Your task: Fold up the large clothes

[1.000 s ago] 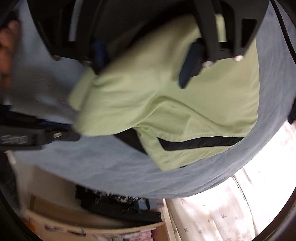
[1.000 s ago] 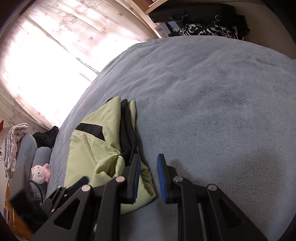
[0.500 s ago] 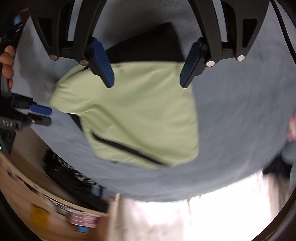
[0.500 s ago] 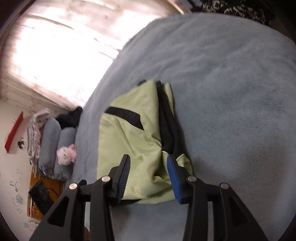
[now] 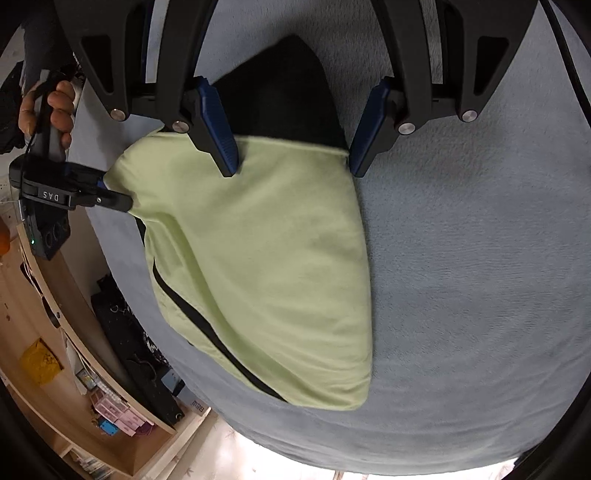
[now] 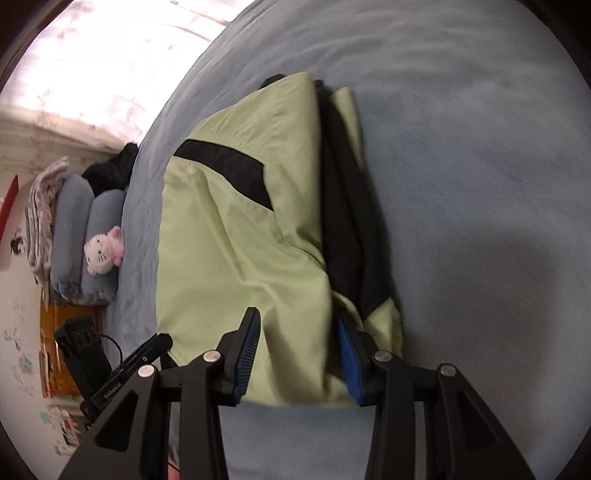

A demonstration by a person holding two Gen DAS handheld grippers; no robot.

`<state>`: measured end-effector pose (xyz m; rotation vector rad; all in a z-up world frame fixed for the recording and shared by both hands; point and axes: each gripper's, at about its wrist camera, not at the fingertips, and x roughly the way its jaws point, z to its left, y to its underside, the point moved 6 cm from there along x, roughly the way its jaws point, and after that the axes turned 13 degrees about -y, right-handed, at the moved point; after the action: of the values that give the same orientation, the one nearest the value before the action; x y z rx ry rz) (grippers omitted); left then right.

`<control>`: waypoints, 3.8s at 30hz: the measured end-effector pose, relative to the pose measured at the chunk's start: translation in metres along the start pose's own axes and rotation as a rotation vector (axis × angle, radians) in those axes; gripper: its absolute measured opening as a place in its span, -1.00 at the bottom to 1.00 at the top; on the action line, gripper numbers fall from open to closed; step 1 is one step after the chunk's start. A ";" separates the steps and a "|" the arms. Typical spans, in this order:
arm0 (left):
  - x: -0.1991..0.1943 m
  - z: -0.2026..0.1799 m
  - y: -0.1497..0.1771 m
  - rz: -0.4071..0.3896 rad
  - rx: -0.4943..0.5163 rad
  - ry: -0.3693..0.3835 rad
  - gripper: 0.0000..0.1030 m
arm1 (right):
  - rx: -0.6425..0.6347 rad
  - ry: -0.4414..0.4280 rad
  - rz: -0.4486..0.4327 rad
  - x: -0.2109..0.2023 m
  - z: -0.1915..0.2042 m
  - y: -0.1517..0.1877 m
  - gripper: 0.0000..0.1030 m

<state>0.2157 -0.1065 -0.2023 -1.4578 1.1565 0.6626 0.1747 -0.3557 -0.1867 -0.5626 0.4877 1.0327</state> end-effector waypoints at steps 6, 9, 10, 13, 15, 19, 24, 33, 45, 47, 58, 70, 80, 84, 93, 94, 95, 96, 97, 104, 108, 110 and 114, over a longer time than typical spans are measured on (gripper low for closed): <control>0.005 -0.004 -0.002 0.018 0.001 -0.001 0.16 | -0.227 0.075 -0.059 -0.006 0.040 0.001 -0.89; -0.001 -0.003 0.002 -0.013 -0.003 0.019 0.05 | -0.336 0.051 -0.229 -0.052 0.061 0.013 -0.91; 0.000 -0.003 0.003 -0.017 0.000 0.014 -0.05 | -0.331 0.078 -0.249 -0.056 0.055 0.016 -0.91; 0.012 -0.006 0.011 0.003 0.033 -0.038 -0.07 | -0.212 0.168 -0.176 -0.028 -0.005 0.023 -0.92; 0.013 -0.008 0.013 0.002 0.036 -0.039 -0.07 | -0.195 0.169 -0.168 -0.017 -0.020 0.027 -0.92; 0.007 -0.010 0.014 -0.004 0.058 -0.056 -0.06 | -0.238 0.171 -0.159 -0.022 -0.005 0.024 -0.88; 0.001 -0.017 0.004 0.016 0.094 -0.035 0.02 | -0.170 0.078 -0.134 -0.034 0.005 0.000 -0.60; 0.009 -0.018 -0.046 -0.012 0.075 -0.024 0.02 | -0.084 0.071 -0.157 -0.009 -0.012 -0.067 -0.42; 0.039 -0.028 -0.085 -0.028 0.089 -0.090 0.03 | -0.325 0.260 -0.216 0.014 0.017 -0.117 -0.97; 0.037 -0.028 -0.080 -0.040 0.111 -0.096 0.03 | -0.387 0.313 -0.278 -0.004 0.025 -0.117 -0.99; 0.047 -0.027 -0.080 -0.064 0.166 -0.170 0.06 | -0.238 0.467 -0.279 -0.019 -0.054 -0.116 -1.00; -0.011 -0.047 -0.084 -0.188 0.123 -0.091 -0.03 | -0.362 0.091 -0.191 0.027 0.081 -0.096 -0.99; 0.037 -0.059 -0.063 -0.107 0.201 -0.121 -0.21 | -0.285 0.289 -0.192 0.037 -0.006 -0.112 -1.00; 0.038 -0.061 -0.065 -0.107 0.212 -0.126 -0.21 | -0.287 0.279 -0.187 0.025 -0.018 -0.111 -1.00; 0.033 -0.059 -0.063 -0.082 0.199 -0.155 0.06 | -0.306 0.370 -0.212 0.018 -0.002 -0.094 -1.00; 0.034 -0.059 -0.063 -0.080 0.197 -0.160 0.10 | -0.305 0.371 -0.212 0.016 0.000 -0.090 -1.00; 0.033 -0.057 -0.062 -0.080 0.194 -0.164 0.11 | -0.303 0.369 -0.213 0.013 0.001 -0.089 -0.95; 0.032 -0.057 -0.061 -0.078 0.190 -0.165 0.11 | -0.299 0.365 -0.216 0.010 0.003 -0.086 -0.95; 0.031 -0.058 -0.059 -0.076 0.186 -0.165 0.12 | -0.297 0.359 -0.218 0.007 0.005 -0.084 -0.95; 0.018 -0.062 -0.044 -0.062 0.169 -0.177 0.13 | -0.296 0.340 -0.211 -0.006 0.017 -0.062 -0.95; 0.008 -0.063 -0.034 -0.057 0.161 -0.200 0.14 | -0.294 0.317 -0.192 -0.009 0.022 -0.044 -0.95; 0.004 -0.063 -0.028 -0.052 0.152 -0.205 0.14 | -0.293 0.305 -0.182 -0.010 0.025 -0.030 -0.94; -0.005 -0.064 -0.011 -0.033 0.142 -0.209 0.14 | -0.281 0.300 -0.158 -0.011 0.025 -0.006 -0.94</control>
<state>0.2111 -0.1667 -0.1783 -1.2537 0.9948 0.6789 0.1781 -0.3493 -0.1602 -0.9998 0.5550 0.8740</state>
